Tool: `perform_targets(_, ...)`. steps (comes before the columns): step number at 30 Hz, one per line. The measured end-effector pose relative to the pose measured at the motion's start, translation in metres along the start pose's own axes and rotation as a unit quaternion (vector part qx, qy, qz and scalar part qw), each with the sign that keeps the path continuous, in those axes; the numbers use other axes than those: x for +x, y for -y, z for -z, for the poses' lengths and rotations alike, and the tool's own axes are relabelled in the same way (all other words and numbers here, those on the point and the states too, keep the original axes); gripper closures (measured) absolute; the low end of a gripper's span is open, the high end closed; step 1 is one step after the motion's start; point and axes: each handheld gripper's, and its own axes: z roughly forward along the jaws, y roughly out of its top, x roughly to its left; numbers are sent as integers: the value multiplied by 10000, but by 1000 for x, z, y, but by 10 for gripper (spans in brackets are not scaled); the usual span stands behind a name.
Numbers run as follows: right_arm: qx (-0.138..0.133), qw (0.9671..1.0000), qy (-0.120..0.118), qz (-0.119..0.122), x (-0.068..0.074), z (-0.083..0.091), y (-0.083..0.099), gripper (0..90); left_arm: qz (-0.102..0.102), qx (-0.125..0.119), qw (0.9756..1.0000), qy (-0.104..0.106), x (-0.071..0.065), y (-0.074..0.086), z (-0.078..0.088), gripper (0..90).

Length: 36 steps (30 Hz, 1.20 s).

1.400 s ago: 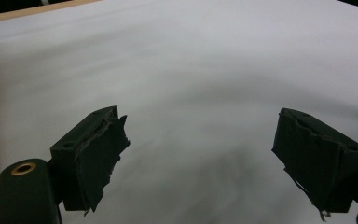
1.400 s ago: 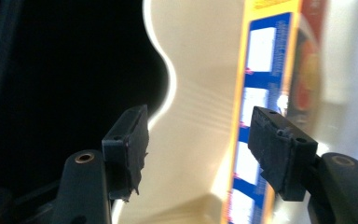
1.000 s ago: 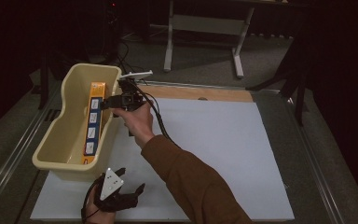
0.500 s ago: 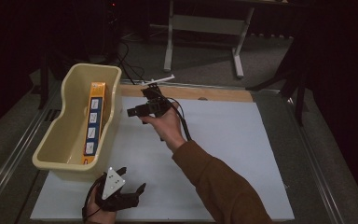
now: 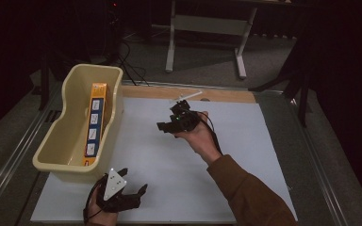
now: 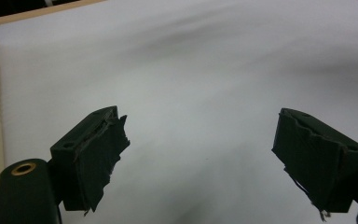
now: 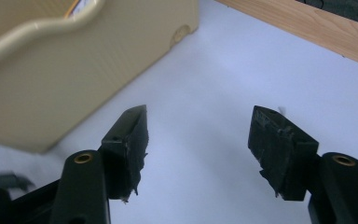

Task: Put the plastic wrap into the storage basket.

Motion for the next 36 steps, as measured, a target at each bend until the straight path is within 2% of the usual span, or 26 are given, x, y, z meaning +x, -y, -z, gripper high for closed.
perform_targets(1,16,10000,45,81,-6,4,12,371,-5,3,10000,-4,0,0,0,157)
perform_targets(4,-32,9999,66,95,-16,10,30,365,-3,2,10000,-9,0,0,0,156)
perform_targets(9,-145,9989,331,298,-29,22,58,342,21,-2,10000,-20,1,0,1,156)
perform_targets(16,-320,9966,694,318,-43,36,106,316,24,-3,10000,-33,1,1,2,156)
perform_targets(17,-320,9966,694,318,-43,36,106,316,24,-3,10000,-33,1,1,2,157)
perform_targets(18,-357,9960,753,334,-45,38,114,306,27,-2,10000,-36,1,1,3,157)
perform_targets(19,-457,9950,839,289,-50,45,135,282,26,8,10000,-36,1,2,4,156)
perform_targets(24,-514,9932,1021,213,-57,57,167,255,45,23,10000,-63,3,3,7,157)
perform_targets(25,-514,9932,1021,213,-57,57,167,255,45,23,10000,-63,3,3,7,157)
perform_targets(26,-608,9927,1029,128,-59,64,178,248,60,34,9999,-77,4,4,8,157)
perform_targets(29,-674,9925,1015,67,-61,68,187,225,50,55,9999,-85,4,5,9,157)
perform_targets(32,-847,9914,999,-2,-63,78,206,208,58,49,9999,-85,4,6,14,157)
perform_targets(36,-897,9906,1032,-38,-62,87,220,198,78,46,9999,-104,5,8,18,157)
